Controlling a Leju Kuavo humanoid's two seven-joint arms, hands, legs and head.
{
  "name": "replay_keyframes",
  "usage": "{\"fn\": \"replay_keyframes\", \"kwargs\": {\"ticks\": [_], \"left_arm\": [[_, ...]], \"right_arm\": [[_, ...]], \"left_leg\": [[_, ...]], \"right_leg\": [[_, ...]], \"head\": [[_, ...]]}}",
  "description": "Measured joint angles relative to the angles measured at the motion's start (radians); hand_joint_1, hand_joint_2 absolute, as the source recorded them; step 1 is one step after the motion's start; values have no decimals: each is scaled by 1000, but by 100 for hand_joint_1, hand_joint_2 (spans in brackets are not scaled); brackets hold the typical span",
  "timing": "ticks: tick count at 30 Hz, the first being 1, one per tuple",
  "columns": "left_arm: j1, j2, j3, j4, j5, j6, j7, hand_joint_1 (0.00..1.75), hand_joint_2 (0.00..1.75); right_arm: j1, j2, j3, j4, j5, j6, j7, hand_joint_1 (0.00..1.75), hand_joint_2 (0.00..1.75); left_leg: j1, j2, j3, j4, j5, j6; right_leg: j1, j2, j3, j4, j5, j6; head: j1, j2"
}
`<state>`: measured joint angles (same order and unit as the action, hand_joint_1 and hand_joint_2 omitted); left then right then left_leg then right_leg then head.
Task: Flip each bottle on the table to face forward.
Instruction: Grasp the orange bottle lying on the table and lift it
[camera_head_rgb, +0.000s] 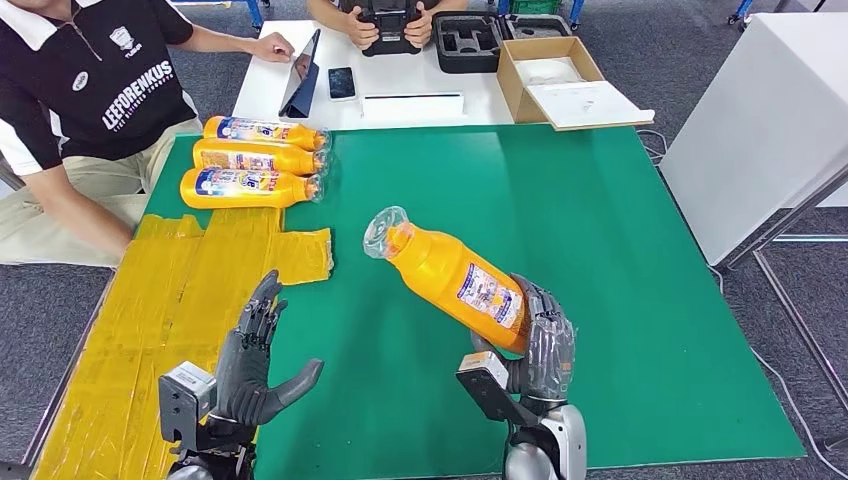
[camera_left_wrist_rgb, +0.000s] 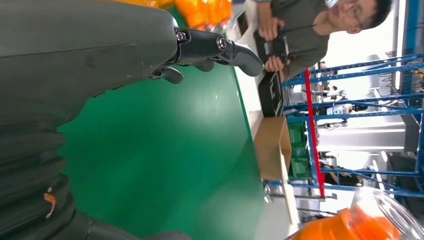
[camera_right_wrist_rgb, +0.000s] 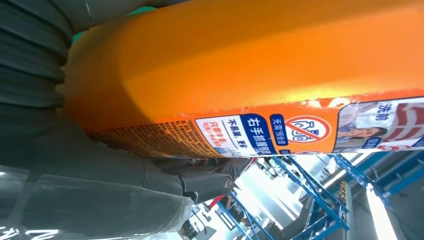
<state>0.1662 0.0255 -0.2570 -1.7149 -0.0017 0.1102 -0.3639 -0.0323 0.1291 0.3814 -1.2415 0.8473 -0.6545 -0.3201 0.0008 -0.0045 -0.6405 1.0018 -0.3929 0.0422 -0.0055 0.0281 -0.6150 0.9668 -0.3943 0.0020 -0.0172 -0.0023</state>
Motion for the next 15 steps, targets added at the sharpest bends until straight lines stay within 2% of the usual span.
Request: {"fn": "replay_keyframes", "kwargs": {"ticks": [4, 9, 15], "left_arm": [[-5, -1, -38, 1, 77, -49, 16, 0, 175], [-49, -31, -91, 26, 174, -145, 60, 0, 175], [-103, -69, -140, 70, 207, -180, 77, 0, 175]], "right_arm": [[-6, 24, -10, 15, -5, 0, -80, 175, 175], [-17, 88, -66, 37, 129, 0, -243, 175, 175], [-27, 136, -92, 75, 148, 0, -266, 175, 175]], "left_leg": [[0, 0, 0, 0, 0, 0], [0, 0, 0, 0, 0, 0], [0, 0, 0, 0, 0, 0]], "right_leg": [[0, 0, 0, 0, 0, 0], [0, 0, 0, 0, 0, 0], [0, 0, 0, 0, 0, 0]], "head": [[0, 0], [0, 0], [0, 0]]}}
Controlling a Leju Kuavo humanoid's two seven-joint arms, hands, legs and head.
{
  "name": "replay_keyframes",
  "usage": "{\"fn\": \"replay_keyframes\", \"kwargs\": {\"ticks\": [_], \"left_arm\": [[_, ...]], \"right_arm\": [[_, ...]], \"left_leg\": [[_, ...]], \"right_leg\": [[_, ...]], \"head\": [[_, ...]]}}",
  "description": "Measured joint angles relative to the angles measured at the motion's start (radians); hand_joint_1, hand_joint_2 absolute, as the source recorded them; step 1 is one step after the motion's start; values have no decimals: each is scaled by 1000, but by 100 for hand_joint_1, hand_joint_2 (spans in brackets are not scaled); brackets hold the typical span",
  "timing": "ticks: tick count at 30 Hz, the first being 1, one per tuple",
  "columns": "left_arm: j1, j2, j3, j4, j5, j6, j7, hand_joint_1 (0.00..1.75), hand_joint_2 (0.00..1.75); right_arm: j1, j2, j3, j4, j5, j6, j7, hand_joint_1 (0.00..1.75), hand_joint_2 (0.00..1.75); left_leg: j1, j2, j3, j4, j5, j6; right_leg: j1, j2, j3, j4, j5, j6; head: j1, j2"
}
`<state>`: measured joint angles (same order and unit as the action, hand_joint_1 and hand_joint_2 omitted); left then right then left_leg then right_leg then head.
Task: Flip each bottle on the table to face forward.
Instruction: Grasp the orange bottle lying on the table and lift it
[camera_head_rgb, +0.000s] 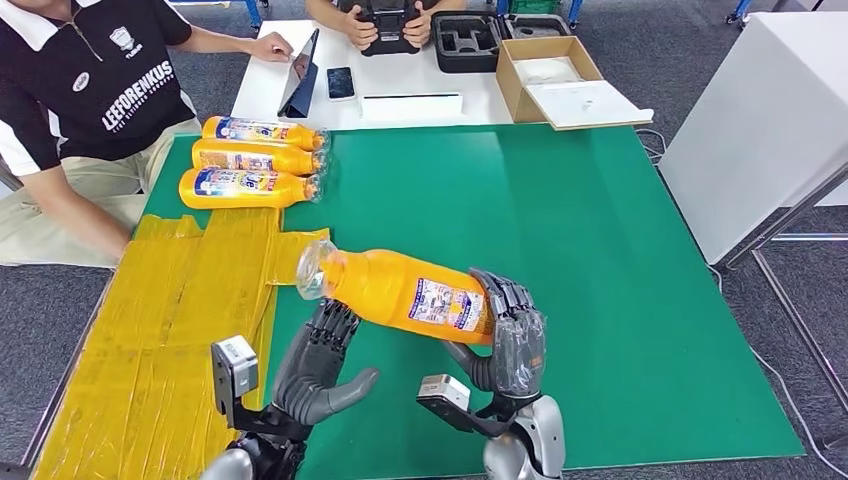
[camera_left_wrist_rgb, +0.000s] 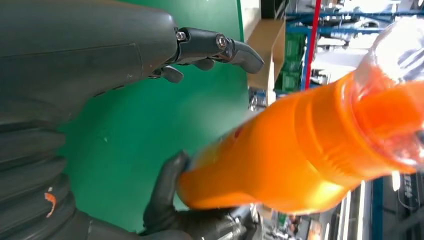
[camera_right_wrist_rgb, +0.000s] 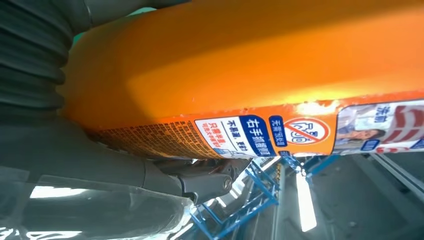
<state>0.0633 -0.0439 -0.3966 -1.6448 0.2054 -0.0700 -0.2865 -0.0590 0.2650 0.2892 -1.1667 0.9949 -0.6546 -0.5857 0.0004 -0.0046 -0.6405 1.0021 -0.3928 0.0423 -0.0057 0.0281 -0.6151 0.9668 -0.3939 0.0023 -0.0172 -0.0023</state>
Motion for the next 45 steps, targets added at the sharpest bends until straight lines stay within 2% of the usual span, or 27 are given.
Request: {"fn": "replay_keyframes", "kwargs": {"ticks": [4, 8, 13, 29, 36, 45], "left_arm": [[-29, -15, -20, 29, 13, -12, 3, 0, 175], [-54, -32, -26, 55, 23, -12, 5, 0, 175], [-71, -43, -23, 75, 32, -4, 8, 0, 175], [-71, -58, 8, 90, 60, -2, 10, 0, 175], [-72, -71, 26, 99, 73, -7, 12, 0, 175], [-73, -81, 39, 105, 75, -13, 11, 0, 175]], "right_arm": [[-7, 9, 30, 37, 0, 0, 42, 175, 175], [-35, -1, 127, 97, -25, 0, 105, 175, 175], [-72, -16, 216, 166, -50, 0, 134, 175, 175], [-123, -24, 296, 243, -99, 0, 181, 175, 175], [-128, -36, 347, 257, -180, 21, 172, 175, 175], [-133, -49, 377, 257, -197, 31, 169, 175, 175]], "left_leg": [[0, 0, 0, 0, 0, 0], [0, 0, 0, 0, 0, 0], [0, 0, 0, 0, 0, 0], [0, 0, 0, 0, 0, -1], [0, 0, 0, 0, 0, -1], [0, 0, 0, 0, 0, -1]], "right_leg": [[0, 0, 0, 0, 0, 0], [0, 0, -1, 0, 0, 0], [0, 0, -1, 0, 0, 0], [0, 0, -1, 0, 0, 0], [0, 0, -1, 0, 0, 0], [0, 0, -1, 0, 0, 0]], "head": [[0, 0], [0, 0], [0, 0], [0, 0], [0, 0], [0, 0]]}}
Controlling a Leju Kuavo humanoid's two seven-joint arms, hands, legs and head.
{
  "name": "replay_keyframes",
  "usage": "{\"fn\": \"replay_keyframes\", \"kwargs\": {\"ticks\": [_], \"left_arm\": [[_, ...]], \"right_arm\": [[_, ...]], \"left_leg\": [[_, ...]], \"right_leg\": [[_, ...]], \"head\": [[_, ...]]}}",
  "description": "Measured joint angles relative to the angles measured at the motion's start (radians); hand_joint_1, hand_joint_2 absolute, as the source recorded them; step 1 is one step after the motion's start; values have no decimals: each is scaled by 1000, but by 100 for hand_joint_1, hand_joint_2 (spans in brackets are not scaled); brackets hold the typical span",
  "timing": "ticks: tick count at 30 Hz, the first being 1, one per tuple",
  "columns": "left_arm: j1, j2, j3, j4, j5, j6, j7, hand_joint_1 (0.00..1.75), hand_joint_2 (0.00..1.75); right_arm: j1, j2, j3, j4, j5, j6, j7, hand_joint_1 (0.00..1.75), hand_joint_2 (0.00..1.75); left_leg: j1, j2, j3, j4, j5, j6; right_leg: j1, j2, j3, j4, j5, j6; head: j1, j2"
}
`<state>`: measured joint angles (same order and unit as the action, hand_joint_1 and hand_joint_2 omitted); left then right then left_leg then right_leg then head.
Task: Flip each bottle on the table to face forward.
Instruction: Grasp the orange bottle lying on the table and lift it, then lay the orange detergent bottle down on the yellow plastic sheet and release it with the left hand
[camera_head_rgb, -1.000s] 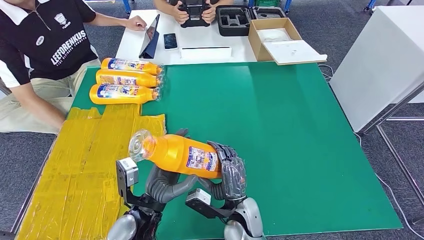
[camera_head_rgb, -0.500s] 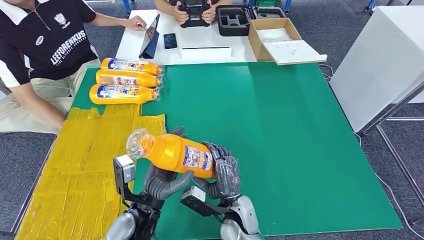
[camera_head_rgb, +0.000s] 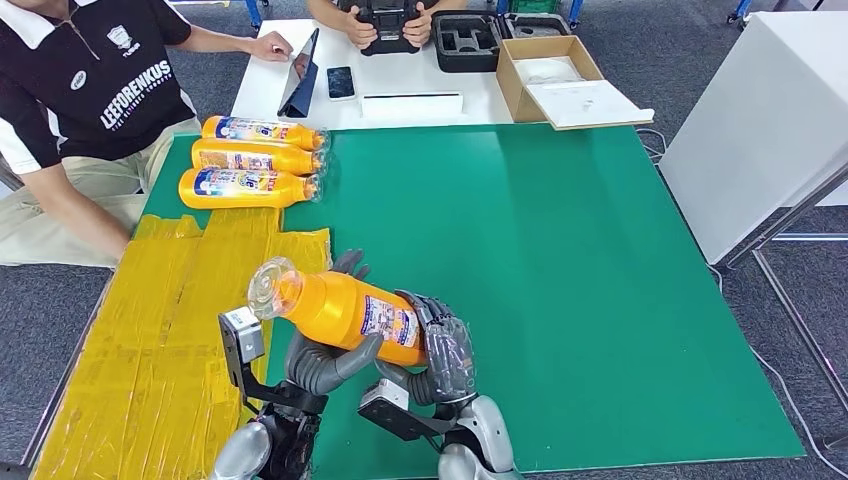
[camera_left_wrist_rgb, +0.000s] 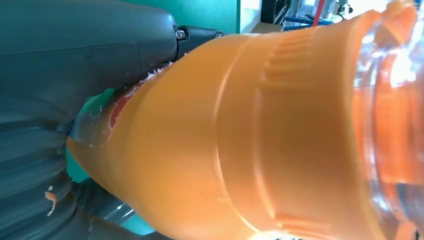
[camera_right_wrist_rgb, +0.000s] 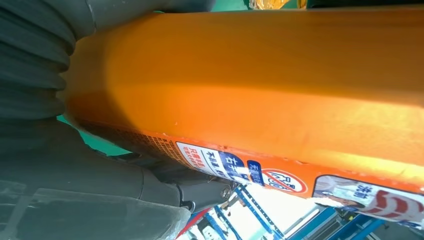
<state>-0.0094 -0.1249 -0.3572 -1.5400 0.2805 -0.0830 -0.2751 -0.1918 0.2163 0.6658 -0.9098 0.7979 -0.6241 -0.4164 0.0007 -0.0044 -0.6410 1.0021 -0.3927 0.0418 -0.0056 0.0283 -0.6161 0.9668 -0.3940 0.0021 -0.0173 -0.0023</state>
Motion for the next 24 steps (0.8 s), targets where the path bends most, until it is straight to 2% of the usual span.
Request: {"fn": "replay_keyframes", "kwargs": {"ticks": [2, 5, 6, 9, 10, 24], "left_arm": [[0, -1, 2, 0, 0, 0, 0, 0, 175], [1, -5, 12, 0, 0, 0, 2, 1, 175], [2, -6, 15, 1, 0, 0, 3, 36, 175], [6, -6, 22, 1, -3, 0, 2, 164, 175], [8, -6, 24, 0, -5, 0, 1, 173, 175], [11, -7, 41, 0, -8, 18, -16, 175, 175]], "right_arm": [[0, -2, 7, 0, -43, 35, -13, 175, 175], [0, -8, 19, -2, -146, 139, -49, 175, 175], [0, -11, 23, -4, -170, 166, -58, 175, 175], [-1, -21, 41, -9, -210, 195, -70, 175, 175], [-2, -24, 46, -10, -218, 196, -70, 175, 175], [-18, -34, 79, -13, -247, 203, -72, 175, 175]], "left_leg": [[0, 0, 0, 0, 0, 0], [0, 0, 0, 0, 0, 0], [0, 0, 0, 0, 0, 0], [0, 0, 0, 0, 0, 0], [0, 0, 0, 0, 0, 0], [0, 0, 0, 0, 0, 0]], "right_leg": [[0, 0, 0, 0, 0, 0], [0, 0, 0, 0, 0, 0], [0, 0, 0, 0, 0, 0], [0, 0, 0, 0, 0, 0], [0, 0, 0, 0, 0, 0], [0, 0, 0, 0, 0, 0]], "head": [[0, 0], [0, 0], [0, 0], [0, 0], [0, 0], [0, 0]]}}
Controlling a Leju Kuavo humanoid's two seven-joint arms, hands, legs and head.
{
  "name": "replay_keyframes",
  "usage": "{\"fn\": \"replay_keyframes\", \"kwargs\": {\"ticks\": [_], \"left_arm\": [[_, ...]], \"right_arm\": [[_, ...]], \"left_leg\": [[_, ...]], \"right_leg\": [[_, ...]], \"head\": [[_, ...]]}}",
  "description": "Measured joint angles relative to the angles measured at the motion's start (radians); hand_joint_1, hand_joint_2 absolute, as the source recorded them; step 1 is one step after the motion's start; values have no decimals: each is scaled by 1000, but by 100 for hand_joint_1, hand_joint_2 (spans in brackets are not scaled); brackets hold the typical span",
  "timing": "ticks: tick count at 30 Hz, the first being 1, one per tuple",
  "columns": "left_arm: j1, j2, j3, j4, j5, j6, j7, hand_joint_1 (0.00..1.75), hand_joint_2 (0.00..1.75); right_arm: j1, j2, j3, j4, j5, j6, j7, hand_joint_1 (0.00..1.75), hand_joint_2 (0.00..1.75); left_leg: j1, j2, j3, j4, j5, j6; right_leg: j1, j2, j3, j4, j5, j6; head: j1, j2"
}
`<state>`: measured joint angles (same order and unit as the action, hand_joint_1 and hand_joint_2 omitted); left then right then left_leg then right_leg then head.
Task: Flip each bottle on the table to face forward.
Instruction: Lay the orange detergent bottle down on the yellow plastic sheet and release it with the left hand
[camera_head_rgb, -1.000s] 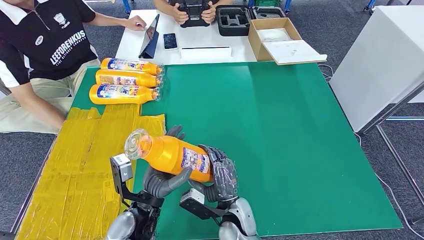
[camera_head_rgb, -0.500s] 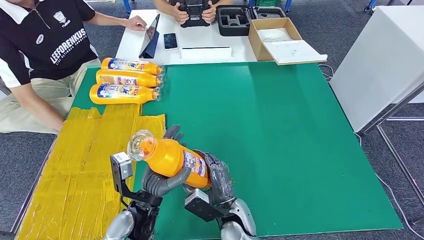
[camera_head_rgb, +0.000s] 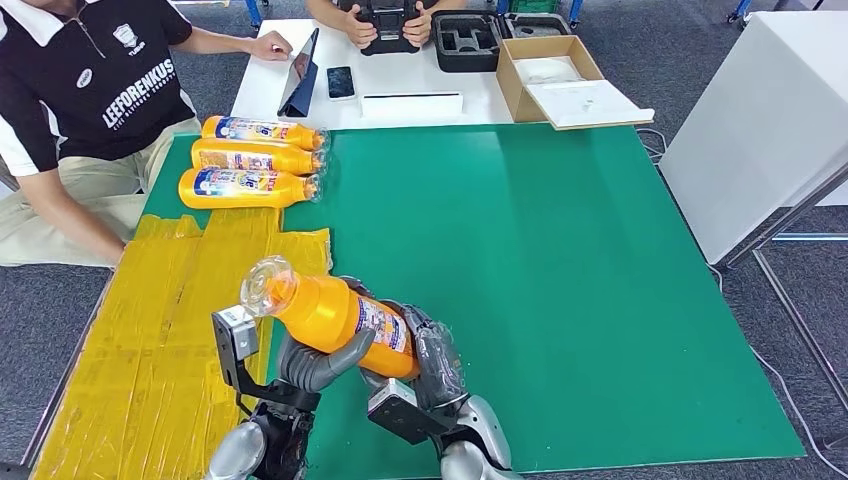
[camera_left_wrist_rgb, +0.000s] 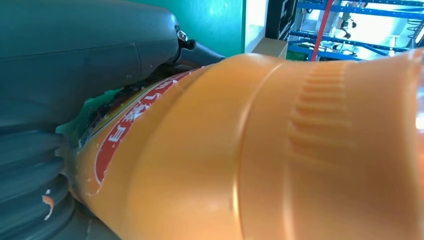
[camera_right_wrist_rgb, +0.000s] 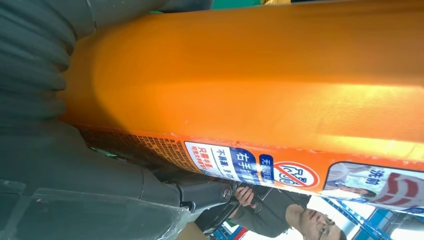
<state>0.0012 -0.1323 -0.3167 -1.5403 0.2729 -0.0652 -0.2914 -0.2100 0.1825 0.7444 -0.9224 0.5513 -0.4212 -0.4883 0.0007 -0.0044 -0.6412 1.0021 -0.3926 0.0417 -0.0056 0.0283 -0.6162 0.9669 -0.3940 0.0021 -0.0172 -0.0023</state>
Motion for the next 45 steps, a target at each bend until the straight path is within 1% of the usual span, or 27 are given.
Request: {"fn": "replay_keyframes", "kwargs": {"ticks": [10, 11, 14, 15, 20, 23, 27, 30, 34, 36, 38, 39, 42, 43, 45], "left_arm": [[2, -4, 5, -1, 0, 4, -8, 175, 175], [3, -4, 6, -1, 0, 7, -9, 175, 175], [7, -4, 8, -4, 0, 16, -15, 175, 175], [8, -5, 10, -6, 2, 20, -17, 175, 175], [10, -5, 27, -19, 10, 42, -25, 175, 175], [16, -5, 44, -34, 19, 64, -33, 175, 175], [49, -3, 88, -66, 17, 87, -52, 175, 175], [83, 0, 124, -88, -63, 132, -98, 175, 175], [107, 4, 161, -111, -244, 236, -154, 175, 175], [111, 5, 174, -117, -308, 281, -167, 175, 175], [116, 7, 182, -124, -402, 349, -189, 175, 175], [119, 8, 184, -129, -469, 398, -202, 175, 175], [129, 10, 190, -145, -748, 605, -227, 175, 175], [132, 10, 191, -149, -824, 662, -230, 175, 175], [135, 10, 193, -157, -889, 712, -231, 175, 175]], "right_arm": [[-3, -1, 4, 0, -8, -1, -4, 175, 175], [-3, -1, 4, 0, -9, -1, -5, 166, 175], [-2, -2, 5, -1, -16, -2, -15, 37, 175], [0, -3, 6, -5, -21, -2, -22, 1, 175], [27, -18, 15, -54, -33, 2, -43, 0, 175], [56, -37, 16, -121, -43, 13, -39, 0, 175], [136, -86, -6, -284, -91, 66, -4, 0, 175], [224, -130, -48, -433, -169, 94, 23, 0, 175], [324, -196, -128, -599, -354, 118, 19, 0, 175], [360, -222, -164, -656, -400, 114, 3, 0, 175], [398, -243, -194, -706, -431, 87, -19, 0, 175], [418, -252, -209, -731, -441, 65, -29, 0, 175], [473, -278, -248, -807, -448, -5, -41, 0, 175], [487, -284, -256, -828, -448, -19, -42, 0, 175], [507, -293, -267, -860, -446, -32, -43, 0, 175]], "left_leg": [[0, 0, 0, 0, 0, 0], [0, 0, 0, 0, 0, 0], [0, 0, 0, 0, 0, 0], [0, 0, 0, 0, 0, 0], [0, 0, 0, 0, 0, 0], [0, 0, -1, 0, 0, 0], [0, -1, -1, 0, -1, 0], [0, -1, -1, 0, -2, 0], [-1, -2, -1, 0, -3, 1], [-1, -2, -1, 0, -4, 1], [-1, -2, -1, 0, -4, 1], [-1, -2, -1, 0, -4, 1], [-1, -2, -1, 0, -4, 1], [-1, -2, -1, 0, -4, 1], [-1, -2, -1, 0, -4, 1]], "right_leg": [[0, 0, 0, 0, 0, 0], [0, 0, 0, 0, 0, 0], [0, 0, 0, 0, 0, 0], [0, 0, 0, 0, 0, 0], [0, 0, 0, 0, 0, 0], [0, 0, 0, 0, 0, 0], [0, 0, 0, 0, -1, 1], [0, 0, 0, 0, -2, 2], [-1, -1, 0, 0, -3, 3], [-1, -1, 0, 0, -3, 3], [-1, -1, 0, 0, -3, 3], [-1, -2, 0, 0, -3, 3], [-1, -2, 0, 0, -3, 3], [-1, -2, 0, 0, -3, 3], [-1, -2, 0, 0, -3, 3]], "head": [[0, 0], [0, 0], [0, 0], [0, 0], [0, 0], [0, 0], [0, 0], [0, 0], [0, 0], [0, 0], [0, 0], [0, 0], [0, 0], [0, 0], [0, 0]]}}
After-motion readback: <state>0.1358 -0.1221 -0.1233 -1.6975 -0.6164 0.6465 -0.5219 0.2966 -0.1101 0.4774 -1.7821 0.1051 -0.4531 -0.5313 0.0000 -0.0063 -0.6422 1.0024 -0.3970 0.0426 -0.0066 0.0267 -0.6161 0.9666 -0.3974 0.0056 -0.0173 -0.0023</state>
